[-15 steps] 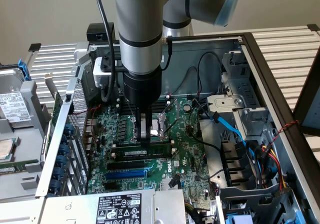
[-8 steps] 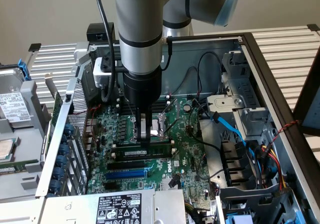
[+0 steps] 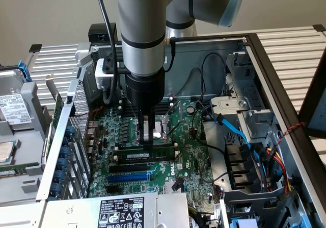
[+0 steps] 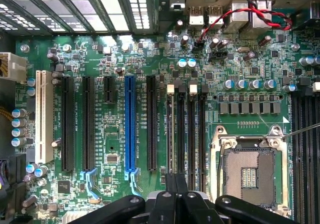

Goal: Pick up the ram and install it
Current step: 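Press down the ram until it locks into place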

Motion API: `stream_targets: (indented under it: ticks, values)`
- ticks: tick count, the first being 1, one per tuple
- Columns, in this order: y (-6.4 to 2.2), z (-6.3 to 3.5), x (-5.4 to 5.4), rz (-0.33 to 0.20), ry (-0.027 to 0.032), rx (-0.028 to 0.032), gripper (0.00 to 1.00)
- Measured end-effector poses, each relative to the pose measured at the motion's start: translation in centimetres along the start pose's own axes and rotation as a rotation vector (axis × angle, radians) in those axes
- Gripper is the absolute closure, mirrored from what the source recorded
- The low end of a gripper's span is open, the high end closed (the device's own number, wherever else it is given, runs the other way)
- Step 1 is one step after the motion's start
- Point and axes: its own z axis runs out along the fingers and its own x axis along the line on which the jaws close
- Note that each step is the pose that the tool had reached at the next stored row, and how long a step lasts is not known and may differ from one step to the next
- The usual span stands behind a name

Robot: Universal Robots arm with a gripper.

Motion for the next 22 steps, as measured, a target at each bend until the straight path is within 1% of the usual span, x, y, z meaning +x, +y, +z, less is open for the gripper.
stream_targets:
  ticks: [22]
  values:
    - [-0.01,0.03,0.17,0.0,0.0001,-0.0001,0.9]
